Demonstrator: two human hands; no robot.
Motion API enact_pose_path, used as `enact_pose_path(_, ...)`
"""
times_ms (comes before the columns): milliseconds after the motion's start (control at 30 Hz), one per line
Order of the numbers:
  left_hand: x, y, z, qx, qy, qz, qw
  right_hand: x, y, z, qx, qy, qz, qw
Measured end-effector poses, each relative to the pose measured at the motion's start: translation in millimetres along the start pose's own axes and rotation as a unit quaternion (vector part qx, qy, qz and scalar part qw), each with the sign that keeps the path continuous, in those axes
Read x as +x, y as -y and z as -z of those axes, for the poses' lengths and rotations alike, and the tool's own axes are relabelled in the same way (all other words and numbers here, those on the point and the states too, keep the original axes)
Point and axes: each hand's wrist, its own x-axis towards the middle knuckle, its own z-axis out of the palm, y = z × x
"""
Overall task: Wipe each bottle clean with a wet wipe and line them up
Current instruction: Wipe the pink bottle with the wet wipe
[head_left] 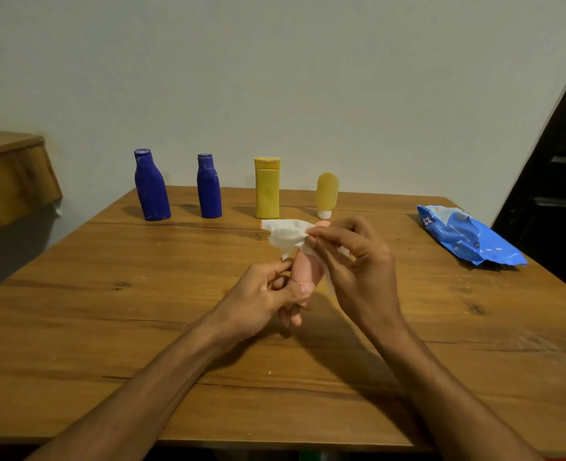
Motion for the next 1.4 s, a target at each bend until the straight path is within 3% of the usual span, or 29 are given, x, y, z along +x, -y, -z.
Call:
enact_pose_path(133, 0.1, -0.1, -0.5, 0.011, -0.011, -0.012, 1.0, 0.4, -4.2, -0.1, -0.039, -0.019, 0.009, 0.999)
enact_pose_path(333, -0.3, -1.6, 0.7, 0.013, -0.067, -0.031, 0.997, -6.8, 4.6, -3.5, -0.012, 0.108, 0.031, 0.994)
enact_pose_path(433, -0.9, -1.7, -0.9, 0.003, -0.082, -0.035, 0.996, -5.0, 2.8, -1.6, -0.014, 0.126, 0.026, 0.992)
enact_pose_path(600, -0.7, -1.2, 1.1, -0.058, -0.049, -0.034, 0.997, -1.0, -5.7, 2.9, -0.039, 0.036, 0.061, 0.997)
enact_pose_path(800, -0.4, -1.0, 3.0, -0.069, 0.012, -0.012, 0.998, 2.0, -3.3, 8.1, -0.015, -0.062, 0.023, 0.998)
enact_pose_path(1067, 0.5, -1.8, 4.4, -0.142, 0.013, -0.009, 0.99, 4.2, 1.5, 4.0, 0.05, -0.103, -0.057, 0.992)
enact_pose_path(1233, 1.3, -2.4, 5.0, -0.215, 0.002, 0.002, 0.977, 1.6, 0.4, 1.9, 0.084, -0.065, -0.093, 0.99)
enact_pose_path(1400, 1.3, -4.3, 6.9, -0.29, -0.03, 0.008, 0.957, -2.8, 1.8, -1.5, 0.081, 0.034, -0.05, 0.995)
